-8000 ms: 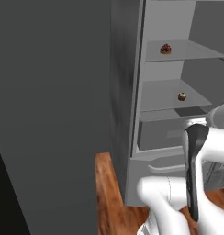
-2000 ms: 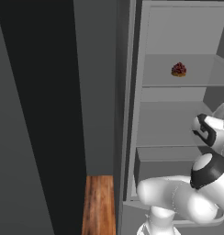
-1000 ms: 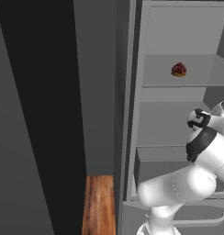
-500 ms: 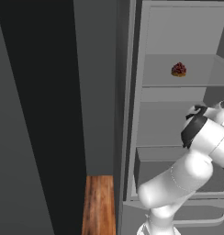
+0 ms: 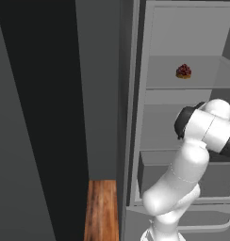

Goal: Take the cake and cupcake from the fridge and place them on the empty tray on the dining counter.

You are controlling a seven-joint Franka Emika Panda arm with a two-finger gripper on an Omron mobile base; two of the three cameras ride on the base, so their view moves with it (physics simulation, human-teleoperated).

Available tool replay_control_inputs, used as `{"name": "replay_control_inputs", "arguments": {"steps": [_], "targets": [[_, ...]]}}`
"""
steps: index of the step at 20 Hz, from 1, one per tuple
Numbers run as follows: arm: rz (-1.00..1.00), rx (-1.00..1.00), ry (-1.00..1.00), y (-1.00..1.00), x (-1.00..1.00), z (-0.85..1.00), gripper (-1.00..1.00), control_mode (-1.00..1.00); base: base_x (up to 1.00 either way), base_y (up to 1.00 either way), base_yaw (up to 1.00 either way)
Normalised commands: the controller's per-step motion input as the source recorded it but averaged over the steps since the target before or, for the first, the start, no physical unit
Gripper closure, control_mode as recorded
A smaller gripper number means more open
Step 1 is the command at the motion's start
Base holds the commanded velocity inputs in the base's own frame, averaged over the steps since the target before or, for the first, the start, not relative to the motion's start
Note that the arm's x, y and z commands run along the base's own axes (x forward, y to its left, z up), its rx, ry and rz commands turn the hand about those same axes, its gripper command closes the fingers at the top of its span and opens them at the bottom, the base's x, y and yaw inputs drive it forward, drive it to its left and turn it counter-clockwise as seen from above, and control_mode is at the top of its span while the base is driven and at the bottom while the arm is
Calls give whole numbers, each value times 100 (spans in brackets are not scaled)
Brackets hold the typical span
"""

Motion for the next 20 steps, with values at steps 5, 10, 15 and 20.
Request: {"name": "replay_control_inputs", "arguments": {"steps": [5, 10, 15, 20], "targets": [[1, 0, 0, -23, 13, -12, -100, -100, 0, 0, 0], [0, 0, 0, -10, 22, -16, -100, -100, 0, 0, 0], [0, 0, 0, -3, 23, -13, -100, -100, 0, 0, 0], [0, 0, 0, 0, 6, -8, 100, -100, 0, 0, 0]]}}
